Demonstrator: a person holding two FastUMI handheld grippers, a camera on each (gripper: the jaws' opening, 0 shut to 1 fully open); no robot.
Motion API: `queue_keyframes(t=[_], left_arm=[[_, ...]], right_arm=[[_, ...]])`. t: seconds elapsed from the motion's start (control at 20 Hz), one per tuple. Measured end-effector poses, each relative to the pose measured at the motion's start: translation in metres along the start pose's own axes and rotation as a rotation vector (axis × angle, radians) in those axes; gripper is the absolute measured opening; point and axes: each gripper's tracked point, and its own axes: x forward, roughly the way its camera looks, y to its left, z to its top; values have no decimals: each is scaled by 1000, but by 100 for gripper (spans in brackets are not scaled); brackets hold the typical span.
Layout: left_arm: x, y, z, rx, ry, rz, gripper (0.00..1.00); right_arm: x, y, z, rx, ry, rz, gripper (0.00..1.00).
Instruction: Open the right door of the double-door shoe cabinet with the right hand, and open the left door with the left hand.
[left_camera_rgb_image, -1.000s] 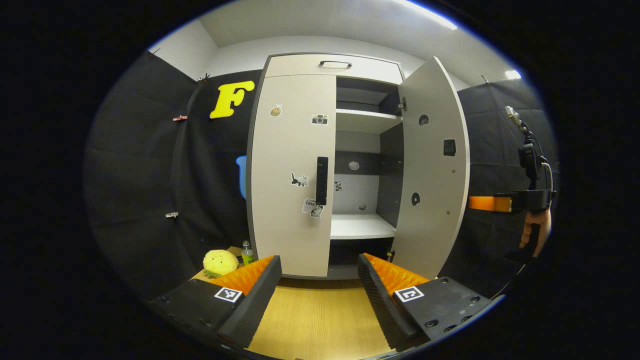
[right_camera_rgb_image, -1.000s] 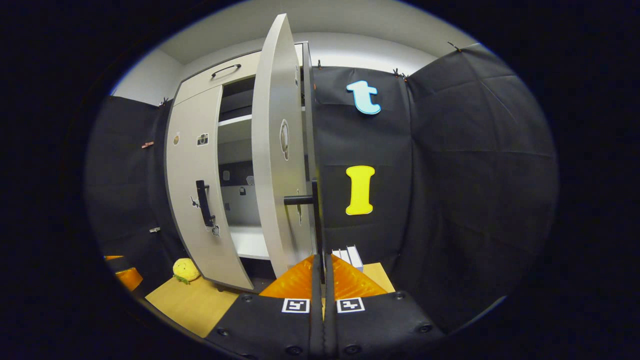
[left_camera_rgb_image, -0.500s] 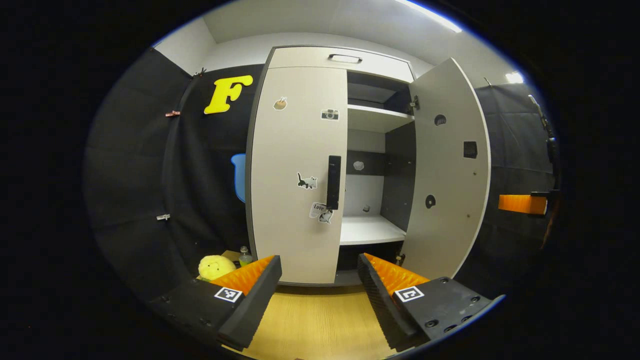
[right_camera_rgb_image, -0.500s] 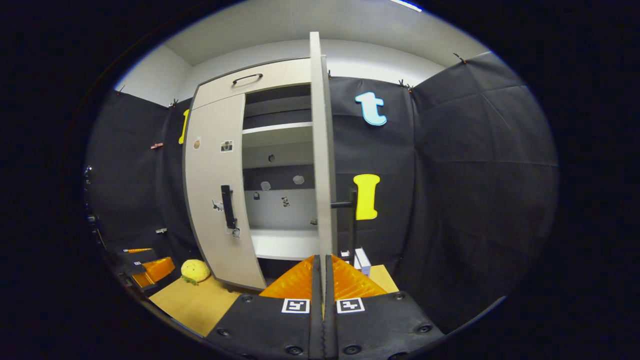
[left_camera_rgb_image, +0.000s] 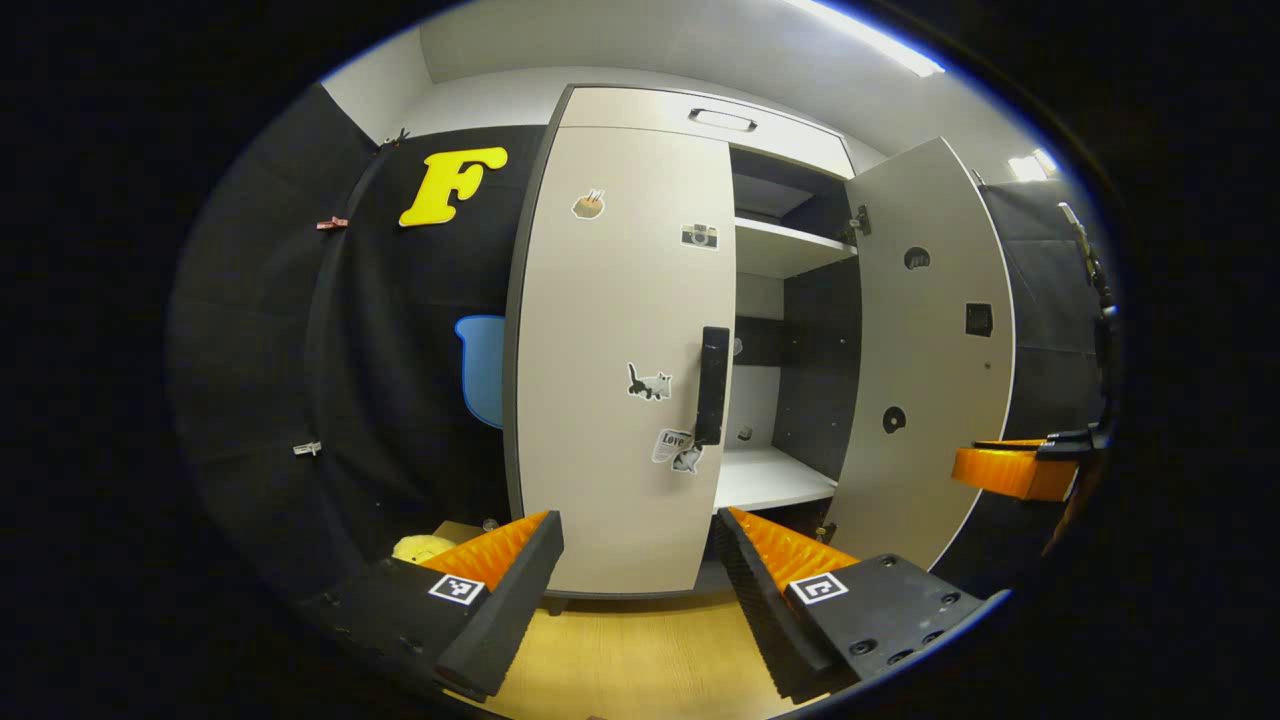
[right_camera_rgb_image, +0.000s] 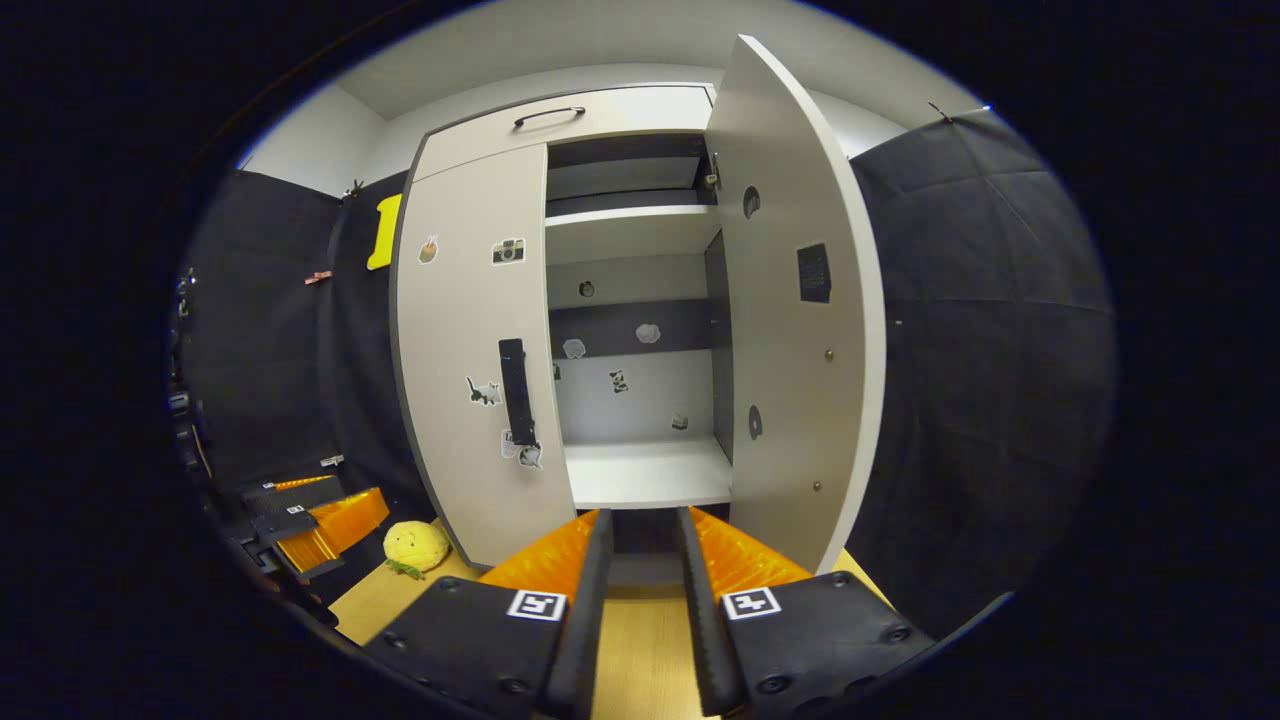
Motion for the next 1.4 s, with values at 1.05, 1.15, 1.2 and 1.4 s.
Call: queue_keyframes(t=[1.05, 1.15, 1.2, 1.4], left_arm=[[192, -60, 55, -79, -12, 6, 95], [204, -63, 58, -52, -16, 11, 92], [209, -64, 58, -32, -16, 13, 87], [228, -69, 55, 7, 1, 33, 71]], right_arm=[[36, 7, -42, -44, -35, 197, 98], [36, 2, -46, -55, -30, 202, 98], [34, -1, -47, -53, -31, 204, 98], [33, -3, -49, -51, -28, 222, 98]])
